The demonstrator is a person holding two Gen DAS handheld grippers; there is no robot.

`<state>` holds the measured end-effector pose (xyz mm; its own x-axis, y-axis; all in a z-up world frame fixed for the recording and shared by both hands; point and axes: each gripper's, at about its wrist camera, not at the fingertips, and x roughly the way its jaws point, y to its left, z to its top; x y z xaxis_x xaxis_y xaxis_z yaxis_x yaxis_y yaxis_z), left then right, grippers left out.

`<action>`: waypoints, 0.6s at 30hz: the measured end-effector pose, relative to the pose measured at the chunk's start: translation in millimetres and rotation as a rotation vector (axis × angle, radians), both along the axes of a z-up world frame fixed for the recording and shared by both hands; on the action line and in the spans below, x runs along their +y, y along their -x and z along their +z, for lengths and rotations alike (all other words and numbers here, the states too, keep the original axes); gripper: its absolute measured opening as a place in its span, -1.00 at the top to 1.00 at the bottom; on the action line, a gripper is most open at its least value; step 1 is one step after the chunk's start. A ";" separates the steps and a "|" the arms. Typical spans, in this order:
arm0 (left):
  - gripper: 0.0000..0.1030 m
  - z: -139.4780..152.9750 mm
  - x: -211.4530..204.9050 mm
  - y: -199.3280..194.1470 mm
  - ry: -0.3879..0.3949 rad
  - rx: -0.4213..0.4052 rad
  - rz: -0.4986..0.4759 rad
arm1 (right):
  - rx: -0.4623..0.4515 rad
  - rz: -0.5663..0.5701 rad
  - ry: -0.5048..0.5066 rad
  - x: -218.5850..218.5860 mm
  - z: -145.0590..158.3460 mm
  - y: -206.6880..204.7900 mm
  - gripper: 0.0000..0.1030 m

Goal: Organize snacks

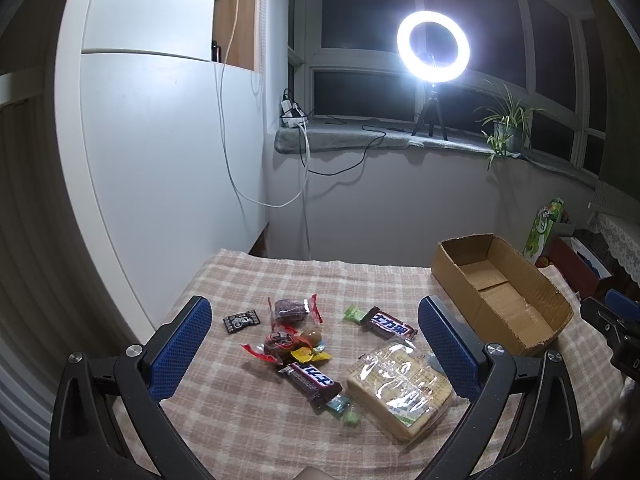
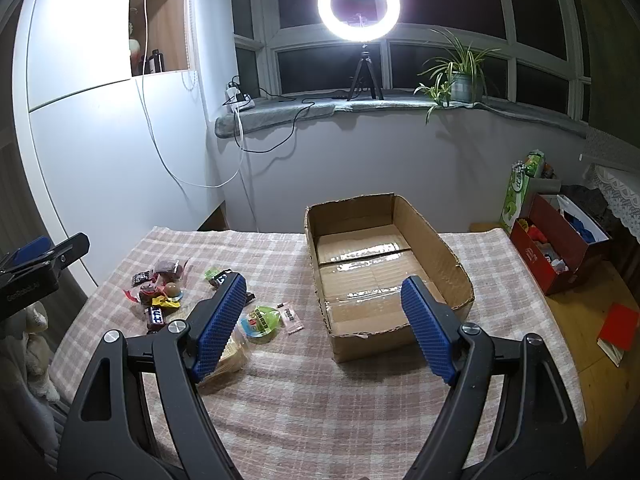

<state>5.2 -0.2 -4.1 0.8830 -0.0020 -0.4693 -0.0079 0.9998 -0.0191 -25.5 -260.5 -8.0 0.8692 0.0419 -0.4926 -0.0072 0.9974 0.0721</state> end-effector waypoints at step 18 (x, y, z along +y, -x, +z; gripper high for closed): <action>-0.99 -0.5 -1.1 -1.0 -0.003 -0.001 -0.002 | 0.003 0.002 -0.002 -1.0 1.0 -0.9 -0.60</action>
